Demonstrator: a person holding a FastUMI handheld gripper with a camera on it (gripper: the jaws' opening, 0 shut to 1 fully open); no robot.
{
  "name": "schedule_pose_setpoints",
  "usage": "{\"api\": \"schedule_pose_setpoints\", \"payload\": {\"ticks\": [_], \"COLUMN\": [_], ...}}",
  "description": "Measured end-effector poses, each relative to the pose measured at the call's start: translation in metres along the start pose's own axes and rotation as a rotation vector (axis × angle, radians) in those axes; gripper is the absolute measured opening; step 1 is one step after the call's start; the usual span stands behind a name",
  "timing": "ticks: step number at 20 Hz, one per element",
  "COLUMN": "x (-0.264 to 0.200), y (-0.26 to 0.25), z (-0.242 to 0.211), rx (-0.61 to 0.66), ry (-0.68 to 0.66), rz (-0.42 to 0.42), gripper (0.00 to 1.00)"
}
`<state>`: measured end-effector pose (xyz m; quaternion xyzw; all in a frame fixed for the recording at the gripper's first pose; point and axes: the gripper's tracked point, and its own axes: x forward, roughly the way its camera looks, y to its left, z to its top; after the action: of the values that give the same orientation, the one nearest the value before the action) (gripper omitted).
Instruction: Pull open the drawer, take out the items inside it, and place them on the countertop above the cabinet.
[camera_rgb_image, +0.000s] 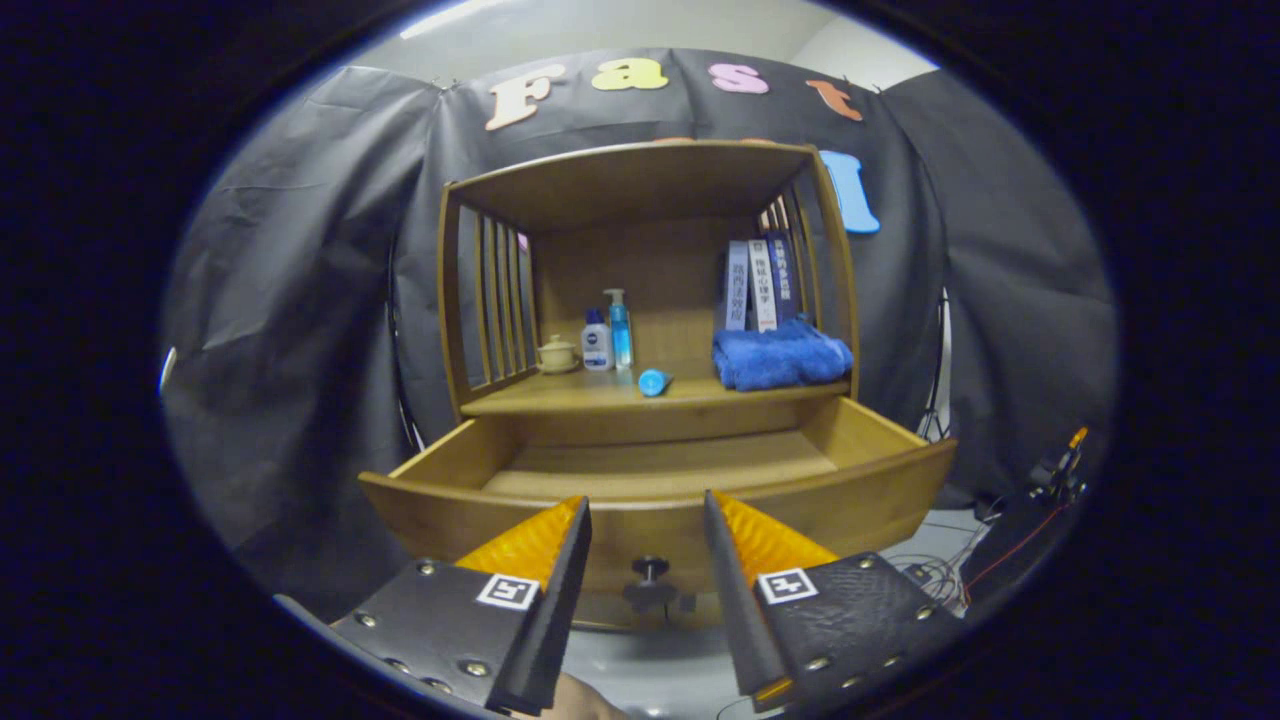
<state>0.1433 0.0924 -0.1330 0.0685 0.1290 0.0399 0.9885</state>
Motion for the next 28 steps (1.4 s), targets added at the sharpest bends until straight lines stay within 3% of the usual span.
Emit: {"api": "schedule_pose_setpoints", "payload": {"ticks": [1, 4, 12, 19, 21, 28], "x": [-0.001, 0.003, 0.025, 0.046, 0.047, 0.054], "y": [0.001, -0.001, -0.007, -0.006, 0.003, 0.003], "z": [-0.005, -0.025, -0.040, -0.039, -0.041, -0.045], "rx": [0.010, 0.005, -0.093, -0.089, -0.084, -0.116], "ry": [0.002, 0.018, 0.016, 0.002, 0.001, -0.036], "rz": [0.000, -0.007, -0.052, -0.081, -0.045, -0.044], "gripper": [0.67, 1.00, 1.00, 1.00, 1.00, 0.97]}}
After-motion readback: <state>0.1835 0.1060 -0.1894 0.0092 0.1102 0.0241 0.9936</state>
